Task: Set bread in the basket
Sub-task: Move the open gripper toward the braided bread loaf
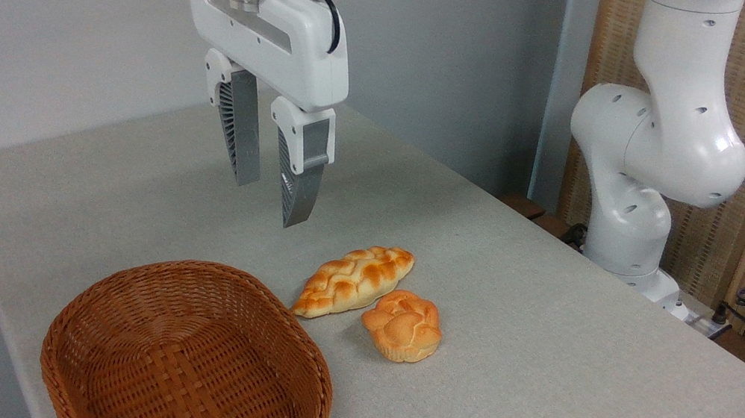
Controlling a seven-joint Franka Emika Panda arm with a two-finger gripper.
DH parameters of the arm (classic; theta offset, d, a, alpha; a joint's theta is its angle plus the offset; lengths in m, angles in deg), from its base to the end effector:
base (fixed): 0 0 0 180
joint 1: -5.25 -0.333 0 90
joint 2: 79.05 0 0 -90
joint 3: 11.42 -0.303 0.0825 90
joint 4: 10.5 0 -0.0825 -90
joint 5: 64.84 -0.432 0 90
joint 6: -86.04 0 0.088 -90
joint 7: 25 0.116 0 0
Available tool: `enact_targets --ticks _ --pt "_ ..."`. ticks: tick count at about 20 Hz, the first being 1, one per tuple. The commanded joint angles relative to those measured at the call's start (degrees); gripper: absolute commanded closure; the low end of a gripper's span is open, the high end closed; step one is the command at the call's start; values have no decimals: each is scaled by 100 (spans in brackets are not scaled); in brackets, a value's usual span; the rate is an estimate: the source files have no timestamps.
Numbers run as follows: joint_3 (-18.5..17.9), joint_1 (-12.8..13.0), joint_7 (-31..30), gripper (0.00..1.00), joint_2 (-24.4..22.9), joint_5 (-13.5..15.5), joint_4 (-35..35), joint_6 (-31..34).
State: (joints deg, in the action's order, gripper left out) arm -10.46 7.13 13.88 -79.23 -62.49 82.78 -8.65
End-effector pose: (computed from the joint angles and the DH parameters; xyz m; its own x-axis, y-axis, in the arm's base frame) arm 0.6076 -0.0346 0.5819 0.7476 -0.6624 0.0472 -0.6636 -0.7480 0.0145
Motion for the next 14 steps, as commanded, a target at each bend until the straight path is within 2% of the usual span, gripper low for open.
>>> enact_targets --ticks 1,7,10,14 --pt "-70 67 -457 0 45 -6 -108 127" --pt "-35 67 -110 0 36 20 -91 135" --pt "-35 67 -100 0 -25 152 14 126" --pt "8 67 -100 0 -420 161 681 -188"
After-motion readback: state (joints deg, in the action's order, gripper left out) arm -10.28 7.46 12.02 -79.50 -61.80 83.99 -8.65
